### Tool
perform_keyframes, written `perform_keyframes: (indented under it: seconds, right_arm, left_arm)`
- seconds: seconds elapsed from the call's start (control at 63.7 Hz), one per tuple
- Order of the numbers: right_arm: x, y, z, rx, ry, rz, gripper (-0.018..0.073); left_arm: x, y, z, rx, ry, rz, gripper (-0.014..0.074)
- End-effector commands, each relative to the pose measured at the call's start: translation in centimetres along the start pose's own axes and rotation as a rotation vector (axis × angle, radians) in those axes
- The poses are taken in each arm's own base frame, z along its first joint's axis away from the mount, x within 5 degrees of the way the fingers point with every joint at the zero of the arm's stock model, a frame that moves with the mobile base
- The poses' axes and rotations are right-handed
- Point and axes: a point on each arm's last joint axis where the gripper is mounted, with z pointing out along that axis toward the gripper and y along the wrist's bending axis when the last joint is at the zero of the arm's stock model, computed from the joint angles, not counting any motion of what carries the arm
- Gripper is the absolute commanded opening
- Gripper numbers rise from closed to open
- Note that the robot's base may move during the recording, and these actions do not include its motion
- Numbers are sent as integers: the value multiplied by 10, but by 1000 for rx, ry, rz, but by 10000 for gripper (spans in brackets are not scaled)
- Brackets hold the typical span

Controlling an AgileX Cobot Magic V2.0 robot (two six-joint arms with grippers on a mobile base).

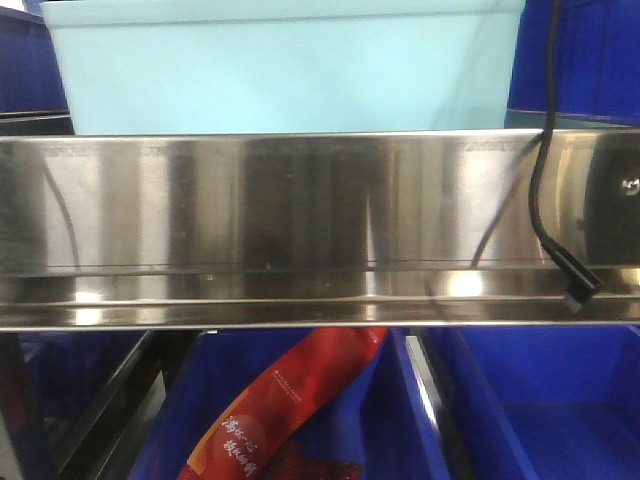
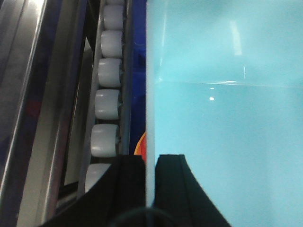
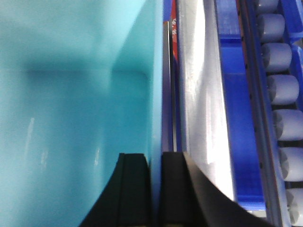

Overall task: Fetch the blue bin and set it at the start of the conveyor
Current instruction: 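Lift the light-blue bin off the shelf with both grippers, then pull the held bin back from the shelf and turn away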

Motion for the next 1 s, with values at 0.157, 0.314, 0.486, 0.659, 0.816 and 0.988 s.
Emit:
perform_keyframes:
  seconds: [0.157,0.314,0.486,0.659,0.816,0.988]
  right_arm:
    - [-4,0,-37,26,-109,10,-151]
    - [-1,4,-76,12,-193,-8,-151]
    - [3,5,-119,27,-305,-17,-151]
    - [6,3,-156,6,-382,-14,-151]
    - [2,0,-179,-10,-431,4,-151]
    - [-2,-2,-194,-22,-480,16,-151]
  left_arm:
    - [-3,-2,-43,-54,-89,13,-111]
    - [-5,-4,-81,-9,-166,-5,-111]
    - [-9,2,-124,26,-261,-22,-111]
    - [-19,2,-166,34,-350,-28,-111]
    - [-26,1,-193,18,-439,-12,-111]
    - [-24,-1,-196,51,-417,-29,-111]
